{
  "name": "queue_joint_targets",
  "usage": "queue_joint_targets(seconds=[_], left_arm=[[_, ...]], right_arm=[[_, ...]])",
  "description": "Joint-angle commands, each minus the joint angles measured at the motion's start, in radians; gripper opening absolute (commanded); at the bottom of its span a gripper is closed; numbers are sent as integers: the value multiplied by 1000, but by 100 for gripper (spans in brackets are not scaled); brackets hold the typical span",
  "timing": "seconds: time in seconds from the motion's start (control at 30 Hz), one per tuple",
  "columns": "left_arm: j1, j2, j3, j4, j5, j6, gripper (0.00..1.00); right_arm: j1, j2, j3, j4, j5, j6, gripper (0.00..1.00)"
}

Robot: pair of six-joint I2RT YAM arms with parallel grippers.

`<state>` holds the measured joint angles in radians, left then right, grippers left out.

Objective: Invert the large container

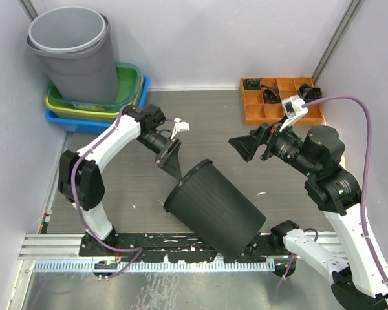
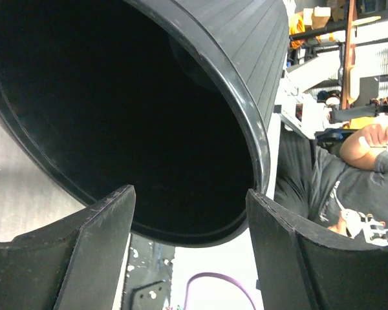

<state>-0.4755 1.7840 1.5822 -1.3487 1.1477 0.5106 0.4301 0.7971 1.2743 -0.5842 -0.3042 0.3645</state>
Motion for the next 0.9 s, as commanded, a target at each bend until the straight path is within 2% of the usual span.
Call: queue_joint_targets(seconds=[0.0, 0.27, 0.4, 0.47, 0.87], left_arm=[[-29, -106, -55, -171, 112, 272, 71], [-48, -158, -65, -331, 149, 329, 70], [-46, -189, -31, -383, 132, 341, 74], [-46, -210, -27, -381, 131, 330, 75], [-63, -255, -224, -4, 123, 29, 76]], right_arm=[[1, -14, -9, 41, -5, -2, 100], [1, -7, -27, 57, -19, 15, 100], [2, 12, -57, 86, -119, 41, 100], [2, 19, -74, 91, -119, 47, 100], [2, 18, -73, 112, -104, 45, 100]])
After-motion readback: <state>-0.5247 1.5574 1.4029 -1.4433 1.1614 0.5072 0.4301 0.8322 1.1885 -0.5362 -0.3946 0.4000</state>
